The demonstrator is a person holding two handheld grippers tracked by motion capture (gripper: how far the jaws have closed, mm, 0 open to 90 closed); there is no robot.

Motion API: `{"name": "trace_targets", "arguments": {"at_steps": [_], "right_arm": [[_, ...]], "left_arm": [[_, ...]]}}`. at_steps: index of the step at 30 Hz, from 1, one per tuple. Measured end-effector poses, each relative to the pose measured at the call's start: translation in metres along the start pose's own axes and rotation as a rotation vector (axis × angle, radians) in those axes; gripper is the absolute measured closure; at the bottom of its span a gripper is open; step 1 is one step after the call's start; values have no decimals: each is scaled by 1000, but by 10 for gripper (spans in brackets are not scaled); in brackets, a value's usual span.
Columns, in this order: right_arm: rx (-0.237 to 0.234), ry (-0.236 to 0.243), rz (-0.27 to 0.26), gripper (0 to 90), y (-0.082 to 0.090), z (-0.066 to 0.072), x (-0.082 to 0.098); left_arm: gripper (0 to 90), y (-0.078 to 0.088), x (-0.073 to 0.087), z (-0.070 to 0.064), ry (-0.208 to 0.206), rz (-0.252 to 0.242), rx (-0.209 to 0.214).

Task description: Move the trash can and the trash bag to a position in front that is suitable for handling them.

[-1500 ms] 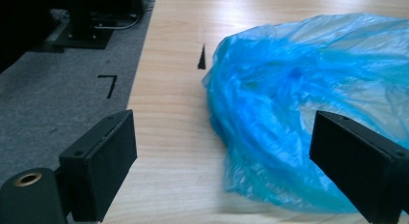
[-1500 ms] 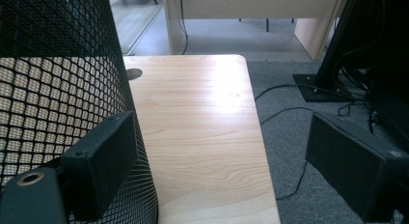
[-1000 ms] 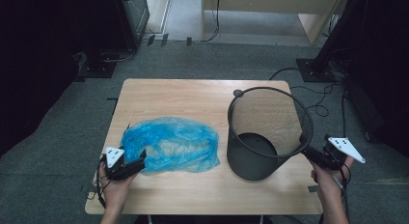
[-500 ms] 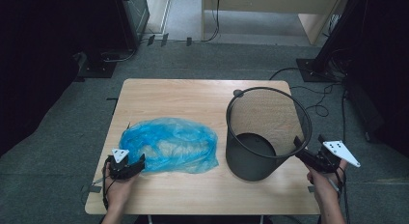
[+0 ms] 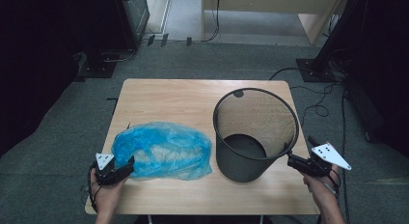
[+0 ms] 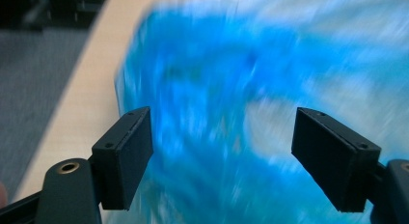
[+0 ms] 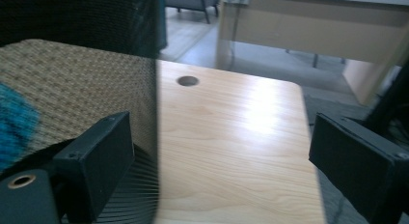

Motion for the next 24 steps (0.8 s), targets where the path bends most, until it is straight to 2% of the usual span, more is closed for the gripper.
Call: {"name": "trace_targets", "arguments": {"at_steps": [3, 5, 6, 8, 11, 12, 13, 15, 16, 17, 18, 19, 20, 24], "right_arm": [[23, -25, -1, 86, -1, -8, -2], [55, -44, -12, 86, -4, -14, -7], [55, -44, -12, 86, -4, -14, -7], [75, -58, -15, 86, -8, -16, -9], [91, -75, -20, 86, -14, -18, -12], [117, -77, -18, 86, -18, -19, -13], [117, -77, -18, 86, -18, -19, -13], [147, -85, -17, 86, -22, -21, -13], [155, -87, -19, 86, -23, -23, -13], [167, -97, -20, 86, -25, -25, -13], [167, -97, -20, 86, -25, -25, -13], [171, -99, -21, 86, -26, -26, -13], [181, -105, -16, 86, -29, -27, -12], [176, -124, -6, 86, -34, -26, -9]], "left_arm": [[228, 0, -16, -9, -2, -42, 13], [229, -6, -22, -19, -31, -46, 14], [229, -10, -23, -23, -56, -35, 10], [234, -19, -26, -34, -77, -12, 20], [243, -37, -28, -44, -67, 11, 48], [243, -43, -28, -44, -64, 24, 40], [243, -50, -28, -43, -55, 33, 29], [243, -60, -28, -41, -25, 49, 29], [243, -65, -27, -39, -23, 63, 23], [244, -73, -23, -36, -20, 110, 15], [251, -73, -23, -36, -20, 110, 15], [251, -75, -20, -35, -16, 130, 15], [284, -79, -14, -34, -28, 159, 0], [401, -78, -10, -32, -54, 163, -16]]}}
Point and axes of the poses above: each handheld gripper's, and its own axes: y roughly backward along the jaws, x roughly out of its underside, z roughly to its left, the point moved 7 cm from there along -y, roughly forward along the jaws, and after that the axes turned 2 degrees about -y, right-handed, at the moved point
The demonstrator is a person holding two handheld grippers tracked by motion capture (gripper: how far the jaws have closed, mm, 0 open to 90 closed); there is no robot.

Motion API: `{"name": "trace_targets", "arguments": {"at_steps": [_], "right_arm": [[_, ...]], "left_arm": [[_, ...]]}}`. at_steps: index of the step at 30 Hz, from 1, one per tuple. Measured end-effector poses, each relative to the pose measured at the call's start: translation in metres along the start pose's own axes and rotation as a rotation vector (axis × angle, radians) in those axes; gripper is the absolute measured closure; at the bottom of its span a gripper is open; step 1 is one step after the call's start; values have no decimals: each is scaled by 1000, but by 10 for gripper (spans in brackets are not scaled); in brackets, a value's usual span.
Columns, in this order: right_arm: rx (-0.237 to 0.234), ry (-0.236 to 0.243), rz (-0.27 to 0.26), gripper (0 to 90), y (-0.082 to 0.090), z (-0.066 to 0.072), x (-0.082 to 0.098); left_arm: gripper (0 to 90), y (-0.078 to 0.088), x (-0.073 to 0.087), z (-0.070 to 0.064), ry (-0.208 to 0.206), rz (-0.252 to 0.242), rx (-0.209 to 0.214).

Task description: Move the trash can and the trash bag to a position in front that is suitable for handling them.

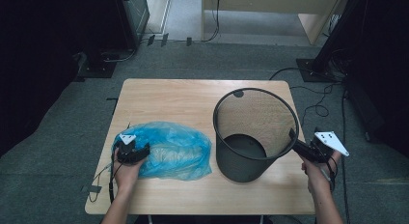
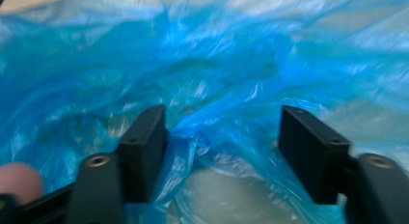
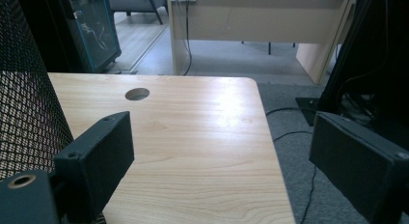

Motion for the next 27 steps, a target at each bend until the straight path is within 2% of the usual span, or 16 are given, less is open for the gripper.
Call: {"name": "trace_targets", "arguments": {"at_steps": [1, 2, 3, 4, 5, 9, 14, 17, 21, 24, 27], "right_arm": [[-6, -13, 2, 86, -1, 1, 1], [-18, -31, -3, 86, -4, 2, 1], [-18, -31, -3, 86, -4, 2, 1], [-34, -49, -6, 86, -6, 4, 2], [-34, -49, -6, 86, -6, 4, 2], [-76, -58, -11, 85, -9, 9, 2], [-127, -48, -17, 89, -9, 17, 2], [-135, -46, -18, 89, -8, 18, 2], [-150, -47, -17, 90, -7, 20, 2], [-171, -41, -18, 90, -5, 25, 3], [-175, -40, -18, 90, -5, 27, 3]], "left_arm": [[455, 1, 0, 0, -8, 0, 1], [581, 2, 1, 0, -16, -2, 13], [581, 3, 2, 0, -25, -4, 20], [697, 5, 3, 1, -27, -7, 22], [697, 6, 4, 2, -24, -7, 28], [811, 18, 5, 6, -5, -51, 52], [829, 47, -9, 12, 12, -165, 85], [830, 69, -22, 15, 19, -239, 109], [832, 99, -42, 15, 1, -344, 145], [831, 123, -57, 12, -17, -426, 188], [831, 147, -71, 8, -41, -495, 209]]}}
Point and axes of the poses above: each handheld gripper's, and its own axes: y roughly backward along the jaws, x roughly out of its underside, z roughly to its left, the point moved 7 cm from there along -y, roughly forward along the jaws, and after that the axes turned 2 degrees about -y, right-handed, at the moved point
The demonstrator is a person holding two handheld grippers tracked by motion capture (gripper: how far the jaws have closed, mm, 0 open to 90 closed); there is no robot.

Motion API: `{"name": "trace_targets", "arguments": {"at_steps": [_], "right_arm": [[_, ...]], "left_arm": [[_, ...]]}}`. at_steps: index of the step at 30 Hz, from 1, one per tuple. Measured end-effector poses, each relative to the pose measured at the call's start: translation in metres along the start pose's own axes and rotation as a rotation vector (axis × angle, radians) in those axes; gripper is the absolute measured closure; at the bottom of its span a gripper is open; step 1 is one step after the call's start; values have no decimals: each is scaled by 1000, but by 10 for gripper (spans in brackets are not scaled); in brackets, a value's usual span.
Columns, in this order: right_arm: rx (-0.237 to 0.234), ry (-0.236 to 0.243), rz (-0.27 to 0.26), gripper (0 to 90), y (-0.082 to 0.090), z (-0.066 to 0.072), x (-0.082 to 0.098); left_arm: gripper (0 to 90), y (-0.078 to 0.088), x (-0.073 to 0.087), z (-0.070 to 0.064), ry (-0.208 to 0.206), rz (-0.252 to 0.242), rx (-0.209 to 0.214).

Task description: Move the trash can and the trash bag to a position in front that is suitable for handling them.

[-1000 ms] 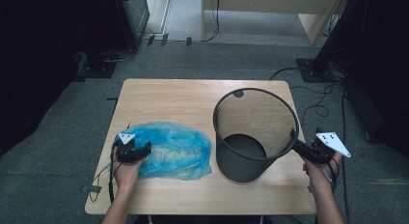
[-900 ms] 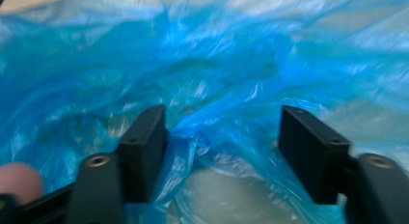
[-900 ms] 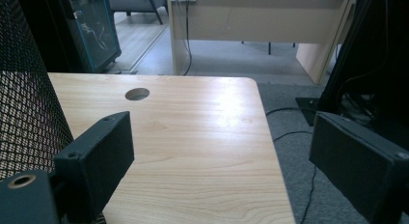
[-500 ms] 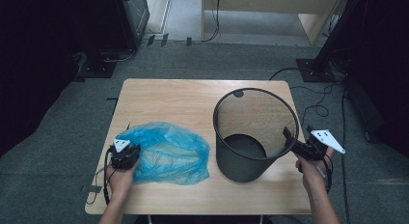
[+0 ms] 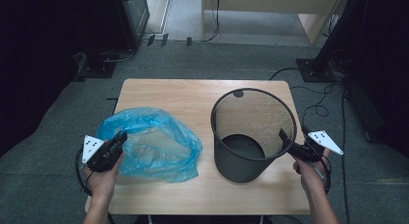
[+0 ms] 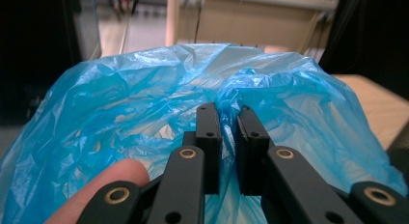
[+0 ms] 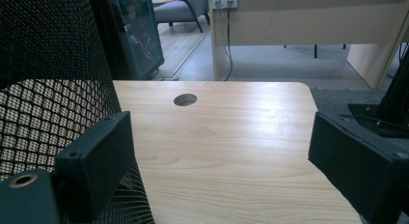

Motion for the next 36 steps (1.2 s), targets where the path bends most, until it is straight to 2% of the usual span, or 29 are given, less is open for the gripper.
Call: {"name": "trace_targets", "arguments": {"at_steps": [5, 8, 11, 15, 18, 23, 28, 31, 36], "right_arm": [[2, 1, -4, 90, -1, 5, 1], [2, 1, -2, 90, -1, 8, 1], [6, 1, -2, 90, -1, 10, 1], [14, -10, -7, 91, -1, 13, 2], [22, -20, -13, 91, -1, 15, 3], [39, -2, -15, 96, -2, 23, 3], [29, 5, -13, 96, -4, 31, 3], [25, 5, -12, 96, -6, 36, 4], [23, 30, -14, 97, -8, 44, 4]], "left_arm": [[831, 18, -32, -10, -28, -87, 27], [831, 28, -48, -12, -43, -118, 29], [832, 38, -64, -9, -29, -149, 23], [832, 54, -85, -10, -16, -213, 14], [832, 66, -101, -12, -20, -251, 16], [833, 87, -125, -11, -13, -310, 25], [833, 107, -144, -16, -18, -368, 57], [833, 117, -155, -20, -1, -401, 117], [833, 128, -169, -30, -31, -427, 157]]}}
Point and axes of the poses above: each handheld gripper's, and its own axes: y roughly backward along the jaws, x roughly out of its underside, z roughly to its left, the point moved 7 cm from there along -y, roughly forward along the jaws, and after that the axes turned 2 degrees about -y, right-handed, at the moved point
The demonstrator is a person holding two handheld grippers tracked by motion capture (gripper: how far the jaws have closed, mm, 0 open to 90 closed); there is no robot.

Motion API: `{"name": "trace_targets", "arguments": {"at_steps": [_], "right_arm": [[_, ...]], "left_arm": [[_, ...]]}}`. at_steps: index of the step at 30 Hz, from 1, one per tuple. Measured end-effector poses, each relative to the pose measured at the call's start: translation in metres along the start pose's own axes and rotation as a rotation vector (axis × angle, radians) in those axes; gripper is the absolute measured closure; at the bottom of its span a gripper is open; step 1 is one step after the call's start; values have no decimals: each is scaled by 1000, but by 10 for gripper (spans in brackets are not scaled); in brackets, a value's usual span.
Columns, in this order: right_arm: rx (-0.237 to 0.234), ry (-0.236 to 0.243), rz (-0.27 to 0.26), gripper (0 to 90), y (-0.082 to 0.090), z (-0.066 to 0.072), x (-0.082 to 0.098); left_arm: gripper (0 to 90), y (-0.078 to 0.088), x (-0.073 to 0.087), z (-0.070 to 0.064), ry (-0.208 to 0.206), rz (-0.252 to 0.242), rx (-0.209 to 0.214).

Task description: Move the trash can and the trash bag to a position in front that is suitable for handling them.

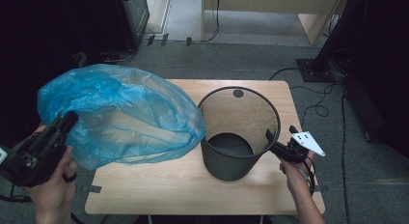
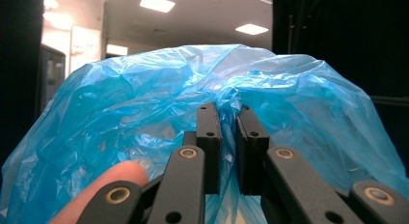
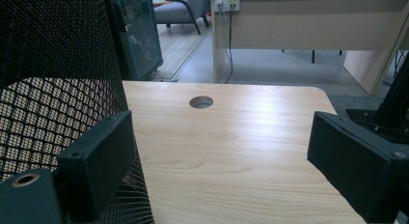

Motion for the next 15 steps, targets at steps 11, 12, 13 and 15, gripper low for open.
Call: {"name": "trace_targets", "arguments": {"at_steps": [11, 12, 13, 15], "right_arm": [[-23, -9, 1, 98, -2, 15, 2], [-26, -5, 2, 98, -3, 18, 3], [-29, -7, 2, 98, -3, 20, 3], [-33, -9, 3, 98, -3, 24, 3]], "left_arm": [[832, -21, 5, -33, 17, 7, 94], [832, -24, 6, -35, 17, 8, 98], [831, -26, 8, -38, 16, 10, 103], [831, -32, 10, -44, 24, 13, 120]]}}
Point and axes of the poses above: each handheld gripper's, and its own axes: y roughly backward along the jaws, x roughly out of its underside, z roughly to its left, the point moved 7 cm from there along -y, roughly forward along the jaws, and after that the axes turned 2 degrees about -y, right-handed, at the moved point
